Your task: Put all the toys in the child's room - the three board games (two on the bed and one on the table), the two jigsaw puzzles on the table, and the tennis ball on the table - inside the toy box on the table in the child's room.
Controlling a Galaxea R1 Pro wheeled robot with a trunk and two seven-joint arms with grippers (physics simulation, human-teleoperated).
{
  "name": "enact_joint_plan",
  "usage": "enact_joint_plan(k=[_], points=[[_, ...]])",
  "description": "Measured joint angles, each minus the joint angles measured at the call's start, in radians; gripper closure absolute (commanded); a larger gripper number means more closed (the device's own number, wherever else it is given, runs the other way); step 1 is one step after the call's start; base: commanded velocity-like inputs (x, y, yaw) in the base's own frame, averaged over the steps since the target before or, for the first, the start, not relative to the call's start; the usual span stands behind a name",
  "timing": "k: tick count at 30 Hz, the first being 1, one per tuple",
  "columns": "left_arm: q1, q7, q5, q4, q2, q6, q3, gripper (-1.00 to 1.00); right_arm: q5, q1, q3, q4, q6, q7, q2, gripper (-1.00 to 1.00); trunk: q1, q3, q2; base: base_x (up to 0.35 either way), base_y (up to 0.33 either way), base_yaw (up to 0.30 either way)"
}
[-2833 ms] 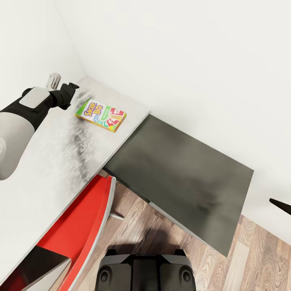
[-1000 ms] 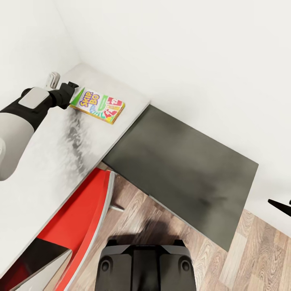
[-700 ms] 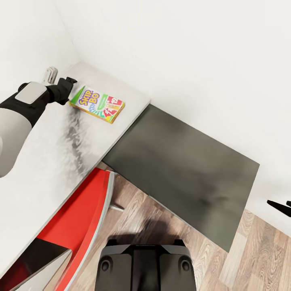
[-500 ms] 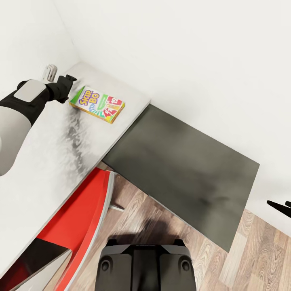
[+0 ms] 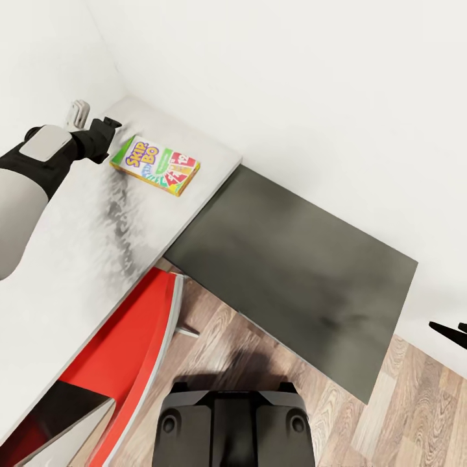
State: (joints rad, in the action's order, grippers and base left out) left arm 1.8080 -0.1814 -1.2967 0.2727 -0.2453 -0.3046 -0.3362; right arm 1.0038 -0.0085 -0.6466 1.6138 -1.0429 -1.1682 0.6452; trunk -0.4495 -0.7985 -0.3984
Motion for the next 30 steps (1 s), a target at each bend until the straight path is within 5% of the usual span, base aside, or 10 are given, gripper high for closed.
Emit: enact_joint_plan(k=[30], points=[[-0.008, 0.003, 0.017, 0.001, -0.004, 0.0, -0.004, -1.0, -0.002, -0.001, 0.003, 0.0, 0.0, 0.001, 0.0, -1.0, 0.001, -0.011, -0.001, 0.0, 0.0, -0.033]])
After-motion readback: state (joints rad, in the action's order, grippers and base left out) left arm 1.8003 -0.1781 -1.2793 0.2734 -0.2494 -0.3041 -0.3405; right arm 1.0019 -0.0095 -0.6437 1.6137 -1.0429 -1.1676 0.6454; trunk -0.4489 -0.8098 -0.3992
